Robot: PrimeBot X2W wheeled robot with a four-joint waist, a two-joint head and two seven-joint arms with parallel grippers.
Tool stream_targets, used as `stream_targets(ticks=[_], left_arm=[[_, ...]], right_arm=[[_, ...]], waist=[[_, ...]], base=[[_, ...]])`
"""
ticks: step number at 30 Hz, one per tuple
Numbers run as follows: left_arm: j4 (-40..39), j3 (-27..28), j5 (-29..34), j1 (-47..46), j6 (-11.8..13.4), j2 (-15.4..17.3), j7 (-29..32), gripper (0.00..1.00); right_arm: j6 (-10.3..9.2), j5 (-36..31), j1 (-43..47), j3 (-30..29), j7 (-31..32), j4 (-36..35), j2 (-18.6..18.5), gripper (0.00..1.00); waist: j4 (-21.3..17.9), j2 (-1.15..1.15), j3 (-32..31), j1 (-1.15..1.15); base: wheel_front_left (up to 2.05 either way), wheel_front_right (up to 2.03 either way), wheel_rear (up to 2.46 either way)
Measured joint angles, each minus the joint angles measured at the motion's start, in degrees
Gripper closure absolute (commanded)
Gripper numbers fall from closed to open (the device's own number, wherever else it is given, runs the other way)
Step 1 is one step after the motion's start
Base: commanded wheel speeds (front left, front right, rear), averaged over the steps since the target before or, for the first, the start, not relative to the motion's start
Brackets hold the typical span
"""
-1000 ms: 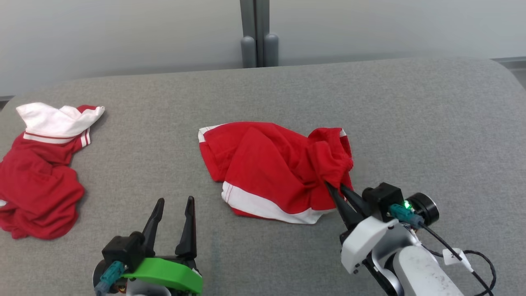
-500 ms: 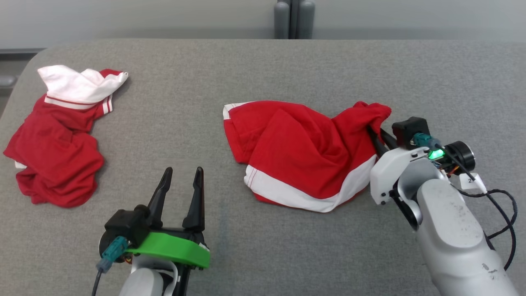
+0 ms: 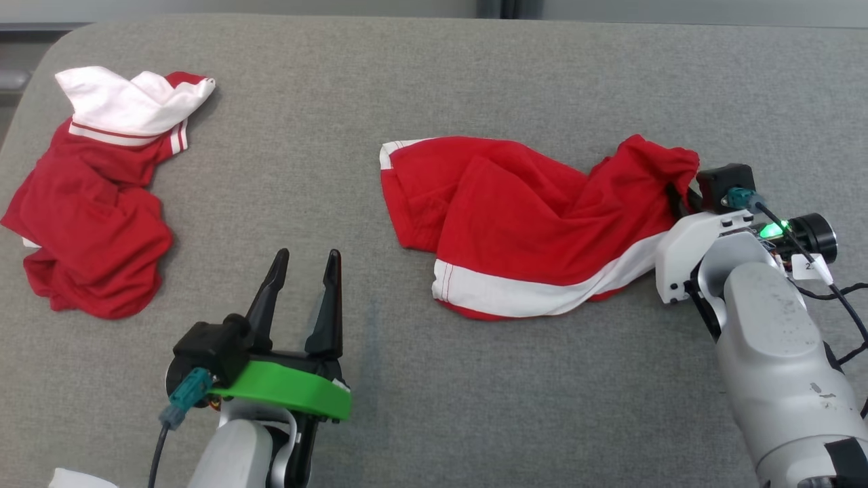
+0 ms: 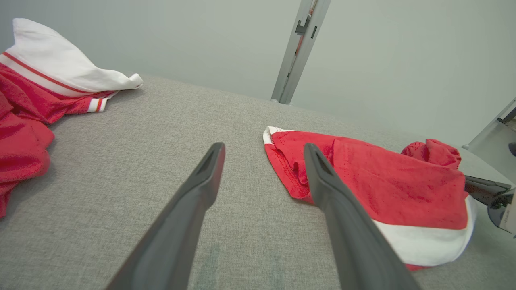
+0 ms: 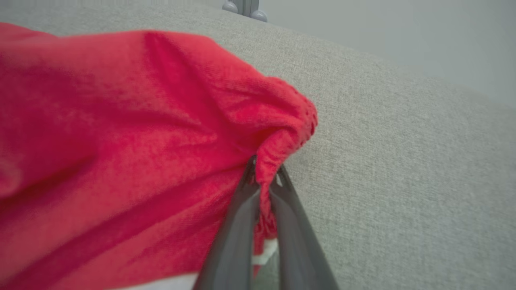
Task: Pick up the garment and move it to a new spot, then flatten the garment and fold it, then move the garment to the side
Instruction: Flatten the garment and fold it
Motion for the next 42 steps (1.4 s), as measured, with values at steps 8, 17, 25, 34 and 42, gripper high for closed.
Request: stream_targets(ticks=[8, 17, 25, 34, 42], left_arm=[[0.1, -0.8, 0.1, -0.4, 0.0, 0.0, 0.0, 0.00], [0.0, -2.4, 0.3, -0.4, 0.0, 0.0, 0.0, 0.00], [-0.3, -2.5, 0.5, 0.6, 0.0, 0.0, 0.0, 0.00], [0.6, -0.2, 0.0, 4.5, 0.0, 0.0, 0.0, 0.00], [1.2, 4.0, -0.1, 8.7, 0.0, 0.0, 0.0, 0.00]], right_arm=[[0.00, 2.3, -2.2, 1.7, -7.5, 5.1, 0.1, 0.00], [0.00, 7.3, 1.0, 7.2, -10.8, 3.7, 0.1, 0.00], [0.00, 10.8, 9.8, 7.2, -11.1, -8.7, 0.1, 0.00], [0.00, 14.4, 22.1, 6.3, -11.2, -21.3, 0.1, 0.00], [0.00, 17.6, 30.5, 6.5, -11.2, -28.1, 0.1, 0.00]], waist=[[-1.8, 0.00, 0.0, 0.00], [-4.1, 0.00, -1.8, 0.00], [-6.2, 0.00, -4.4, 0.00], [-8.1, 0.00, -8.6, 0.00], [-9.2, 0.00, -11.8, 0.00]], base=[[0.00, 0.00, 0.00], [0.00, 0.00, 0.00], [0.00, 0.00, 0.00], [0.00, 0.00, 0.00], [0.00, 0.00, 0.00]])
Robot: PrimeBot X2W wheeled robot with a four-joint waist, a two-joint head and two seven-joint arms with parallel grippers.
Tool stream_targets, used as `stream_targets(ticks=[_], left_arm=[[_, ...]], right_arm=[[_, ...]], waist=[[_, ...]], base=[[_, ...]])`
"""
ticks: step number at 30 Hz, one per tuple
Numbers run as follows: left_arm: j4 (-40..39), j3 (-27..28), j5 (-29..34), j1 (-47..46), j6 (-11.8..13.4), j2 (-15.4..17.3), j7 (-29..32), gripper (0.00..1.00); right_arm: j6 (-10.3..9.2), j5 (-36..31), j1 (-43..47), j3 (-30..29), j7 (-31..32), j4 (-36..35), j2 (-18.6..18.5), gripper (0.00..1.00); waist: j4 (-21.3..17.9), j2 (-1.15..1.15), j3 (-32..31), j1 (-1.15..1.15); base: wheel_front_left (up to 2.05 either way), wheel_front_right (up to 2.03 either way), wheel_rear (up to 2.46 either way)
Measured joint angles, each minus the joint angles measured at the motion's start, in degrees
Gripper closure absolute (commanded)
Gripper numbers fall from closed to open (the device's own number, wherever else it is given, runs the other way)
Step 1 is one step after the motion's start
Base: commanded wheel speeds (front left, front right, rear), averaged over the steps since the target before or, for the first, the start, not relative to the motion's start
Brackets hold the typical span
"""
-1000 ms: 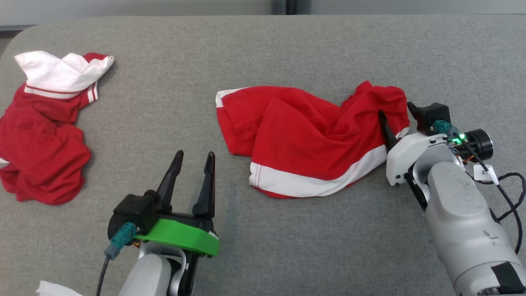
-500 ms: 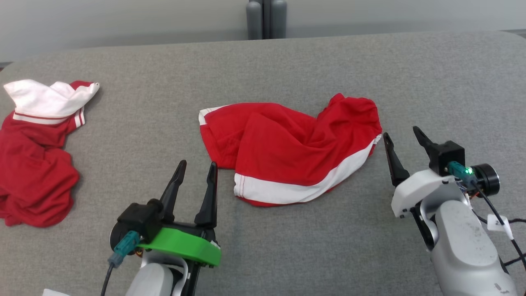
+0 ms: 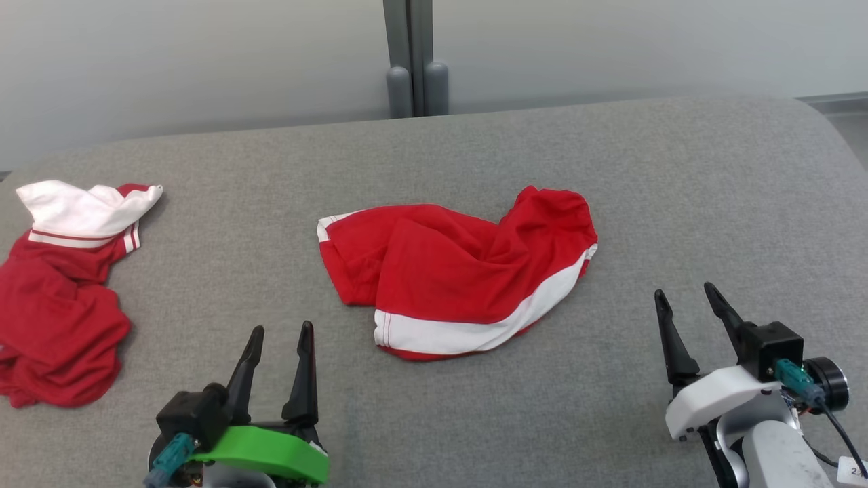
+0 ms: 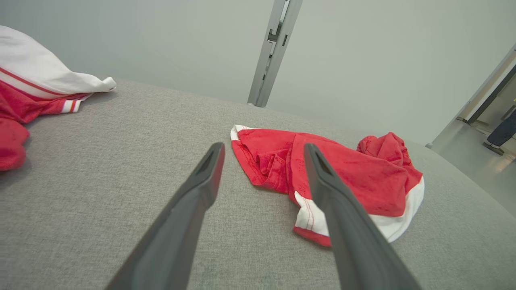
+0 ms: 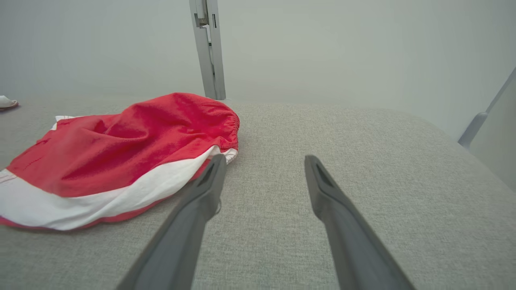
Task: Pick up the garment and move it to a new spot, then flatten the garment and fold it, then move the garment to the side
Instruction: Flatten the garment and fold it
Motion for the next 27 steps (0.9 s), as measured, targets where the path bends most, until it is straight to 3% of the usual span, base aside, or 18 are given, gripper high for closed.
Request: stream_targets(ticks=[16, 21, 27], left_arm=[[2.7, 0.5, 0.2, 2.4, 0.0, 0.0, 0.0, 0.00], [5.6, -2.7, 1.2, 1.5, 0.0, 0.0, 0.0, 0.00], [14.0, -11.4, -1.4, -5.6, 0.0, 1.6, 1.7, 0.00]], right_arm=[[0.00, 3.6, 4.4, 1.7, 0.0, -3.7, 0.0, 0.00], [0.00, 3.6, 4.4, 2.6, 0.0, -3.7, 0.0, 0.00], [0.00, 3.5, 4.1, 4.3, 0.0, -3.2, 0.0, 0.00]], waist=[[-0.8, 0.00, -2.2, 0.00], [-1.3, 0.00, -1.9, 0.00], [-2.5, 0.00, -1.3, 0.00]], base=[[0.00, 0.00, 0.00], [0.00, 0.00, 0.00], [0.00, 0.00, 0.00]])
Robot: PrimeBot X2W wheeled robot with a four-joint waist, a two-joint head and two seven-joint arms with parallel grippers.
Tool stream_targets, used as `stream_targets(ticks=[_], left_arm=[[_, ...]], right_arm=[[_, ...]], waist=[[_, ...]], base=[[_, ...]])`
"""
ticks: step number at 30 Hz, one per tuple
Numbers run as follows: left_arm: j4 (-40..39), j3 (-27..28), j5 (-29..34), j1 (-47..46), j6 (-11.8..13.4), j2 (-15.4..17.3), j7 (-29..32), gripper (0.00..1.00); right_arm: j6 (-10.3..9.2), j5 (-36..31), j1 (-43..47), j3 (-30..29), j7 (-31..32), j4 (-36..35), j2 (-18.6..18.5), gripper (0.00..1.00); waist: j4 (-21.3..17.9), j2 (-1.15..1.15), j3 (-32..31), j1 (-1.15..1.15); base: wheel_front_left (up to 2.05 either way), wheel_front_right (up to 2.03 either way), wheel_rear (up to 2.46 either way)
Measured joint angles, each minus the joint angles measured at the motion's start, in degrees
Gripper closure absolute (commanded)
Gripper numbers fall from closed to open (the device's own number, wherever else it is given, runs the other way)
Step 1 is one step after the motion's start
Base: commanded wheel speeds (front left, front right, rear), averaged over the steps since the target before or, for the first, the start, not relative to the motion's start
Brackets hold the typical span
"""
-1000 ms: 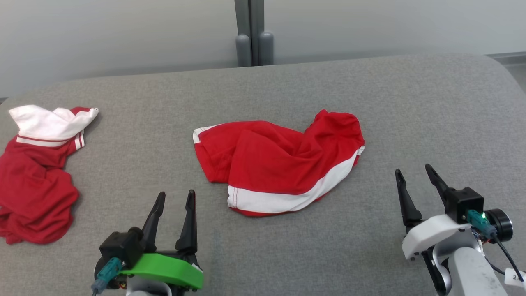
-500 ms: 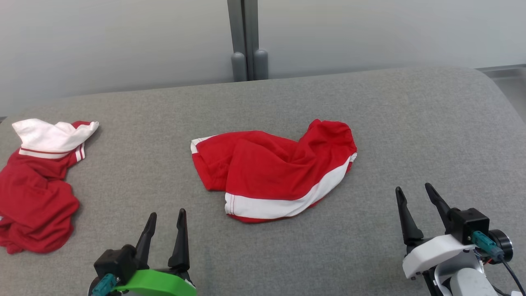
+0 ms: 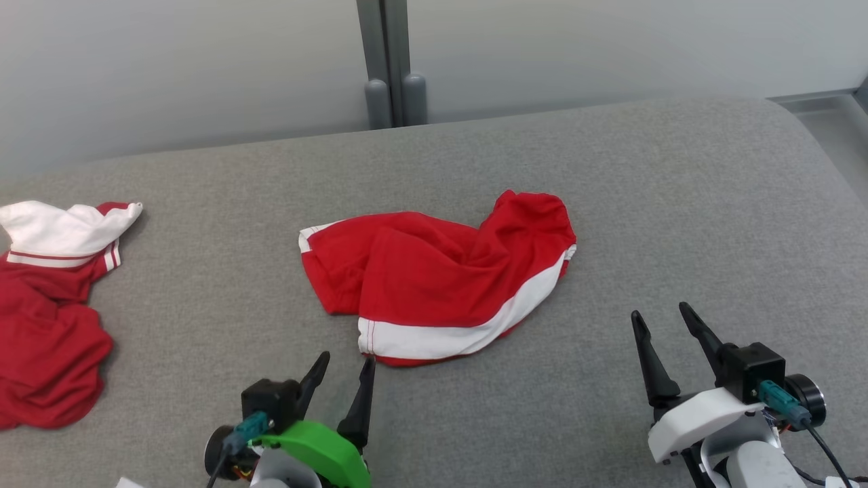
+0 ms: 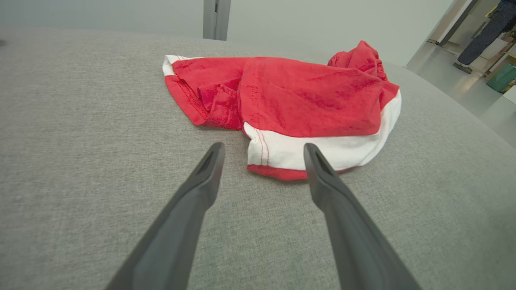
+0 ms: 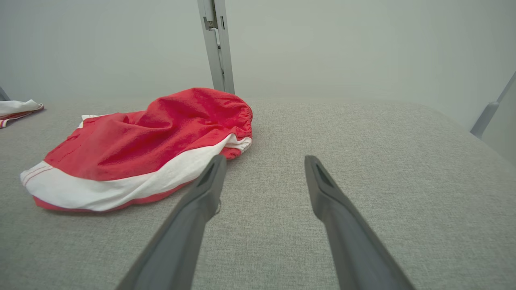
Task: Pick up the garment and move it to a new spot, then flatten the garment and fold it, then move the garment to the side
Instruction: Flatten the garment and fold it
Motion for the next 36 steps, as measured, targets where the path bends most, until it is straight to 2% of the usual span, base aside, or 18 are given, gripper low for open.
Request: stream_targets(ticks=[3, 10, 21, 22, 23, 24, 27, 28, 32, 36], left_arm=[[3.3, -3.9, -2.7, -4.3, 0.0, 1.3, 2.2, 0.00], [10.4, -8.8, -8.9, -11.8, 0.0, 3.7, 4.7, 0.00], [14.7, -15.2, -15.1, -16.1, 0.0, 5.1, 3.7, 0.00], [14.8, -15.8, -15.5, -16.3, 0.0, 5.2, 3.6, 0.07], [14.8, -16.5, -15.7, -16.7, 0.0, 5.2, 3.4, 0.20], [14.9, -17.2, -16.0, -17.1, 0.0, 5.2, 3.2, 0.45], [14.9, -18.7, -17.2, -18.1, 0.0, 5.3, 2.2, 0.71], [15.0, -19.0, -17.4, -18.3, 0.0, 5.3, 2.2, 1.00], [16.0, -19.6, -18.3, -19.2, 0.0, 5.5, 0.7, 1.00], [17.3, -16.8, -18.9, -20.3, 0.1, 6.0, -0.9, 1.00]], right_arm=[[0.00, -0.2, -0.5, 0.5, 0.0, 0.4, 0.0, 0.00], [0.00, -0.2, -1.9, 1.8, 0.0, 1.3, 0.0, 0.00], [0.00, -0.3, -3.2, 1.3, 0.0, 1.5, 0.0, 0.00], [0.00, -0.3, -3.3, 1.3, 0.0, 1.5, 0.0, 0.00], [0.00, -0.3, -3.3, 1.2, 0.0, 1.5, 0.0, 0.00], [0.00, -0.3, -3.4, 1.2, 0.0, 1.5, 0.0, 0.00], [0.00, -0.4, -3.6, 1.1, 0.0, 1.4, 0.0, 0.00], [0.00, -0.4, -3.7, 1.1, 0.0, 1.4, 0.0, 0.00], [0.00, -0.6, -4.1, 1.4, 0.0, 1.6, 0.0, 0.00], [0.00, -1.4, -6.5, 2.4, 0.0, 3.1, 0.0, 0.00]], waist=[[-0.8, 0.00, 0.6, 0.00], [-2.8, 0.00, 2.5, 0.00], [-4.8, 0.00, 5.1, 0.00], [-4.8, 0.00, 5.2, 0.00], [-4.8, 0.00, 5.2, 0.00], [-4.8, 0.00, 5.3, 0.00], [-4.8, 0.00, 5.5, 0.00], [-4.8, 0.00, 5.6, 0.00], [-4.6, 0.00, 5.9, 0.00], [-4.3, 0.00, 6.4, 0.00]], base=[[0.00, 0.00, 0.00], [0.00, 0.00, 0.00], [0.00, 0.00, 0.00], [0.00, 0.00, 0.00], [0.00, 0.00, 0.00], [0.00, 0.00, 0.00], [0.00, 0.00, 0.00], [0.00, 0.00, 0.00], [0.00, 0.00, 0.00], [0.00, 0.00, 0.00]])
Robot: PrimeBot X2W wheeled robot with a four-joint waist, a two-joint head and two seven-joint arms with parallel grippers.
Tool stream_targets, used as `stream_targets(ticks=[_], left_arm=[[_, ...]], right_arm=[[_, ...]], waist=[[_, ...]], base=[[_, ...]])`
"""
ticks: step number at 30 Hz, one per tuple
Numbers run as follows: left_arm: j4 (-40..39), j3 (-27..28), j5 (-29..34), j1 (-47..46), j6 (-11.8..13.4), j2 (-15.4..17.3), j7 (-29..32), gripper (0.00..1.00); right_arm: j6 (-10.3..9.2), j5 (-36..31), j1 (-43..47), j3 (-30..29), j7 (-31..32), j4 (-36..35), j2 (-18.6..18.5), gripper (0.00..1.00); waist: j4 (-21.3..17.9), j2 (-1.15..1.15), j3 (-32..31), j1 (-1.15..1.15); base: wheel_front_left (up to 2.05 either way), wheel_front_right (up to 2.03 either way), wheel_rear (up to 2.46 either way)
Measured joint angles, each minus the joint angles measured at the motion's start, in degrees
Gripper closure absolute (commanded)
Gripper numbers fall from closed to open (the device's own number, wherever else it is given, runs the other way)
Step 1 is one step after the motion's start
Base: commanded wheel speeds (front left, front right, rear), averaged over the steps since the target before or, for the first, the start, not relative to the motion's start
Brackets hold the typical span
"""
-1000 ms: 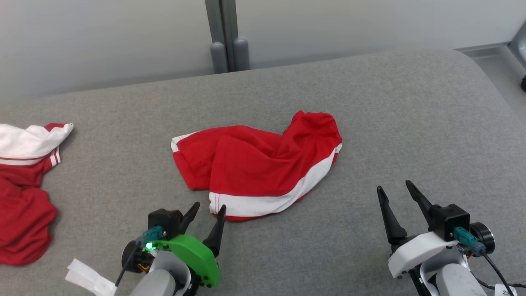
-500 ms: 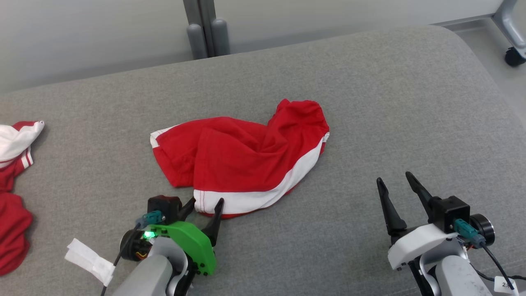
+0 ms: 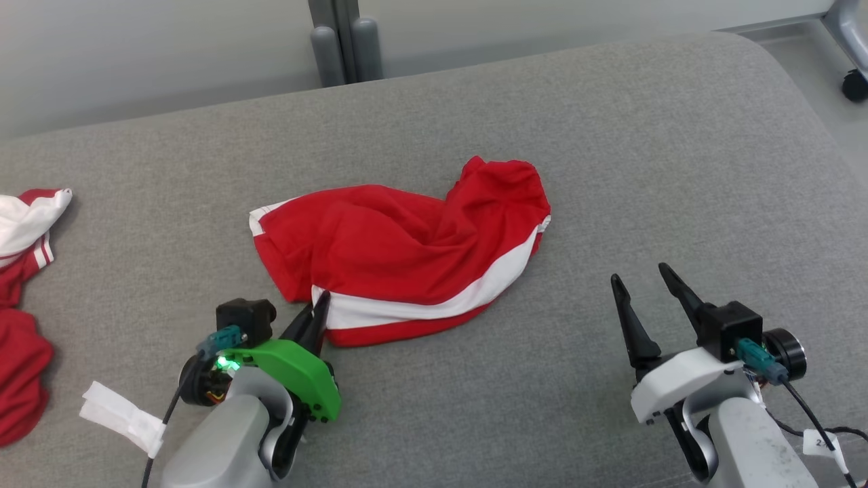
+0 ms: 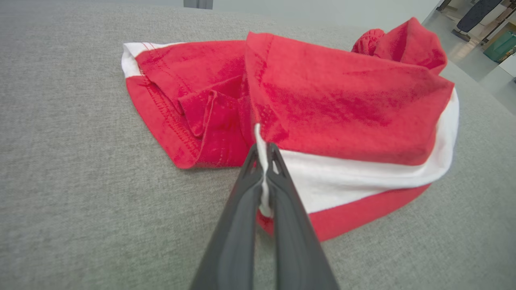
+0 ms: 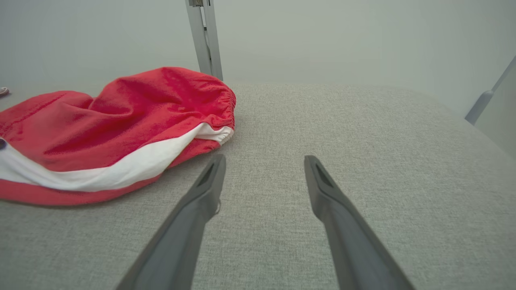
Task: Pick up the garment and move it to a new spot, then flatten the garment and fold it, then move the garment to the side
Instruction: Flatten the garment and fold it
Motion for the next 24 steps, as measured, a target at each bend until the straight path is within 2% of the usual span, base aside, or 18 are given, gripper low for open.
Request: stream_targets(ticks=[3, 11, 14, 19, 24], left_arm=[[0.3, 1.8, -0.1, -0.3, 0.1, 0.1, -0.4, 1.00], [-2.3, 6.2, 2.5, -1.3, 0.1, -0.5, -0.6, 1.00], [-3.6, 7.9, 4.3, -1.3, 0.1, -0.8, -0.6, 1.00], [-5.4, 10.6, 6.4, -1.2, 0.1, -1.5, -0.6, 1.00], [-6.3, 12.5, 8.5, -0.8, 0.1, -1.9, -0.6, 1.00]], right_arm=[[0.00, -0.5, -3.1, 0.5, 0.0, 2.8, 0.0, 0.00], [0.00, -0.4, -13.7, 2.7, 0.0, 16.5, -0.1, 0.00], [0.00, 1.6, -17.2, 3.4, 0.0, 20.9, 0.0, 0.00], [0.00, 2.5, -21.8, 7.1, 0.0, 28.0, -0.3, 0.00], [0.00, 4.7, -24.2, 10.8, 0.0, 31.4, -1.0, 0.00]], waist=[[0.4, 0.00, 0.5, 0.00], [2.2, 0.00, 2.4, 0.00], [3.0, 0.00, 3.3, 0.00], [4.4, 0.00, 4.7, 0.00], [5.4, 0.00, 5.6, 0.00]], base=[[0.00, 0.00, 0.00], [0.00, 0.00, 0.00], [0.00, 0.00, 0.00], [0.00, 0.00, 0.00], [0.00, 0.00, 0.00]])
